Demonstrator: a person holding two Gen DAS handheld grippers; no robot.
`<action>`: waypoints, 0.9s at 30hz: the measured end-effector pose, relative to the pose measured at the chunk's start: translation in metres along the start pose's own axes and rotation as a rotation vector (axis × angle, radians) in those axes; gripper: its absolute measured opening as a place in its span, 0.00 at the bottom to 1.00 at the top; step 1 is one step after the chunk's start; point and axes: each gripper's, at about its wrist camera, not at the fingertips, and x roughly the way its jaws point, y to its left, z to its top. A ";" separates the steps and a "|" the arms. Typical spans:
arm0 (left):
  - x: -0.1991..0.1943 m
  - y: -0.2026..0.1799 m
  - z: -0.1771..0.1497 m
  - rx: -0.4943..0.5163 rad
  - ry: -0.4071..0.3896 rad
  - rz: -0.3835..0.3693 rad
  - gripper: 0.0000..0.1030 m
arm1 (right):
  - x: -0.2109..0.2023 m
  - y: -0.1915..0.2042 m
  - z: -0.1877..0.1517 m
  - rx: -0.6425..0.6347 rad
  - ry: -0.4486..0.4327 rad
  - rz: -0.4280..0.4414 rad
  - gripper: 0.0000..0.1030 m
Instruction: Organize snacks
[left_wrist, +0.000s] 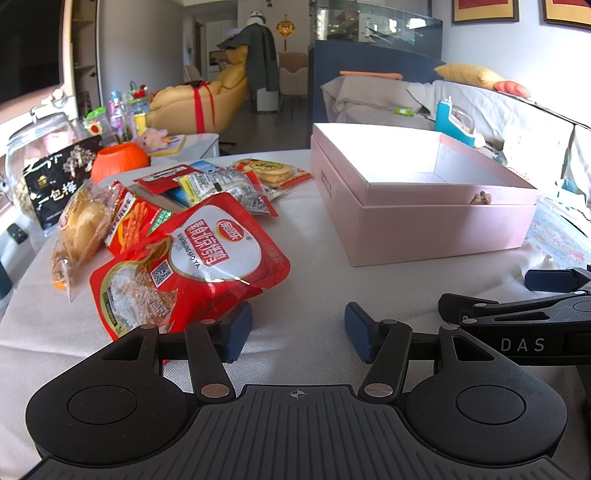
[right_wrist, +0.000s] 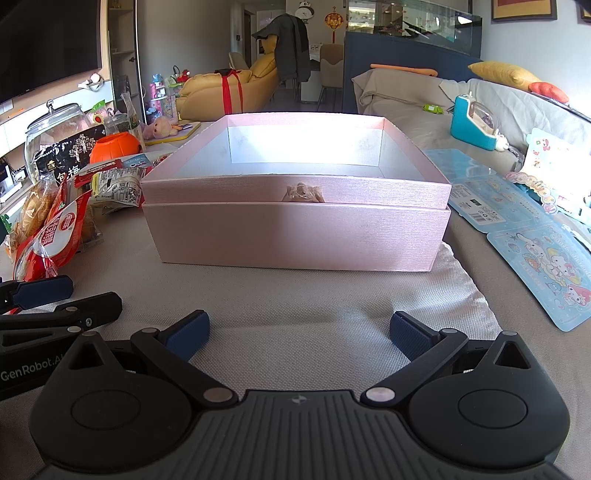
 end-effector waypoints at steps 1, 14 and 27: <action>0.000 0.000 0.000 0.000 0.000 0.000 0.60 | 0.000 0.000 0.000 0.000 0.000 0.000 1.00; -0.003 0.006 0.000 0.031 0.014 -0.050 0.59 | 0.002 -0.001 0.011 0.031 0.130 0.020 1.00; -0.065 0.101 0.006 -0.102 0.025 -0.140 0.58 | 0.007 0.025 0.023 -0.091 0.206 0.086 1.00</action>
